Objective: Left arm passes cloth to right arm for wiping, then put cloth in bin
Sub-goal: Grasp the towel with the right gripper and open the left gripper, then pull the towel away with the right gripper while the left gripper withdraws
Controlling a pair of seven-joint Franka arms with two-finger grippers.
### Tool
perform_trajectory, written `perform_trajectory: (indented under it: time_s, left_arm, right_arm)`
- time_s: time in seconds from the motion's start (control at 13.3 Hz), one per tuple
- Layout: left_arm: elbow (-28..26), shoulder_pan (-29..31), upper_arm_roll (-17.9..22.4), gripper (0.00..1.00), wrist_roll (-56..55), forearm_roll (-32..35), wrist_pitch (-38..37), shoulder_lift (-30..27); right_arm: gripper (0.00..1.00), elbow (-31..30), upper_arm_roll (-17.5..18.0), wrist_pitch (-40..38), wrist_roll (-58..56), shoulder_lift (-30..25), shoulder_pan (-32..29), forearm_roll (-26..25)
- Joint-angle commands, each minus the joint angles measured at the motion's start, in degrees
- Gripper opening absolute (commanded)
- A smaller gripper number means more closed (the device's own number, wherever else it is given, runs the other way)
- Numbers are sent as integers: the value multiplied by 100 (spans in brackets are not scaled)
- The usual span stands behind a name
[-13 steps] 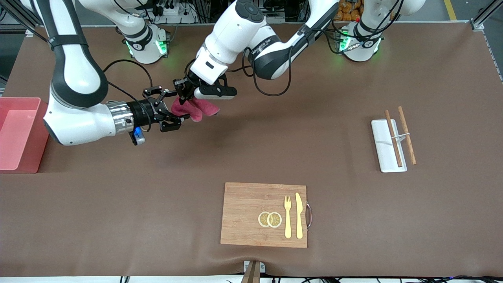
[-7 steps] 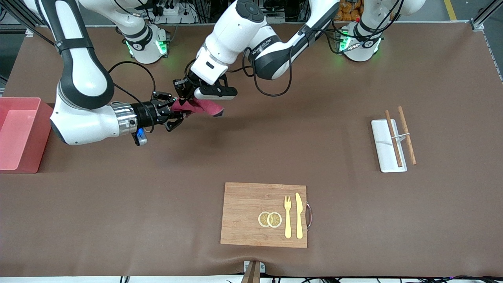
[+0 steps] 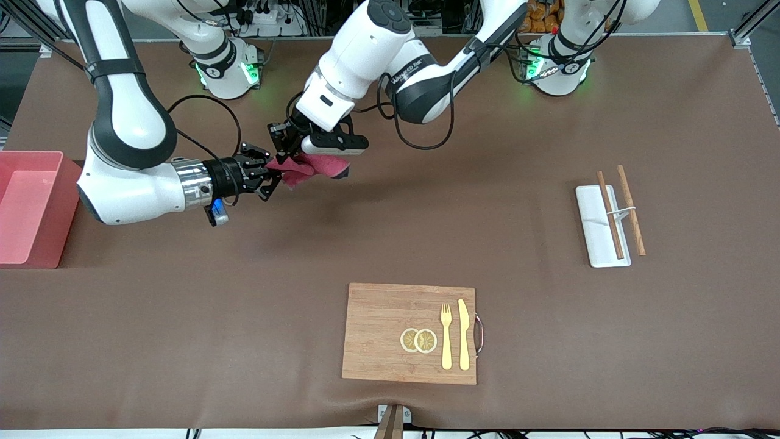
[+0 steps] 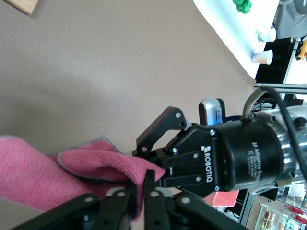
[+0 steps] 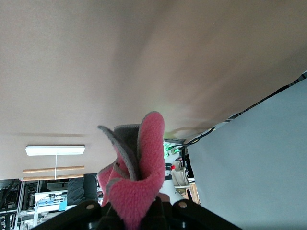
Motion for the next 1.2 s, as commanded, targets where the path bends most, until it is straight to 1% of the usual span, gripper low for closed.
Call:
perform_trajectory:
  time_s: [0.0,0.15,0.23,0.38,0.45,0.53,0.6,0.75,0.9,0.98,1.05,1.13]
  left_arm:
    - [-81,12,118,100,-96,420,2,-189]
    - [-135,187,118,100,-88,667,-112,-286]
    - [-152,301,118,100,-62,746,-295,-365]
    - [-441,669,110,100,34,1027,-813,-680]
    - [-651,888,101,100,227,1029,-955,-865]
    - [-810,1134,92,100,455,1029,-1052,-997]
    - [-899,1354,92,100,588,1029,-1148,-1051]
    - [-1144,1811,92,100,1000,1029,-1316,-1226]
    - [-1382,2365,48,100,1544,1020,-1535,-1429]
    - [-1409,2576,48,100,1808,1020,-1658,-1455]
    - [-1401,2804,48,100,2115,1002,-1842,-1464]
    - [-1444,3094,31,100,2510,950,-2044,-1499]
  right_arm:
    - [0,-14,-37,0,-196,-100,-5,-52]
    - [0,48,-46,17,-512,-82,-31,-342]
    - [0,74,-37,87,-853,-82,64,-673]
    - [0,22,-37,499,-1661,-12,301,-1045]
    - [0,21,-46,718,-1752,92,468,-1403]
    - [0,4,-37,1034,-1744,207,618,-1911]
    - [0,-83,-37,1289,-1744,243,776,-2299]
    - [0,-207,-46,1485,-1831,252,778,-2766]
    - [0,-312,-55,1485,-2539,295,454,-3556]
    - [0,-339,-55,1485,-3188,313,-18,-3708]
    - [0,-339,-63,1476,-3934,418,-388,-3779]
    - [0,-321,-63,1502,-4585,540,-783,-3953]
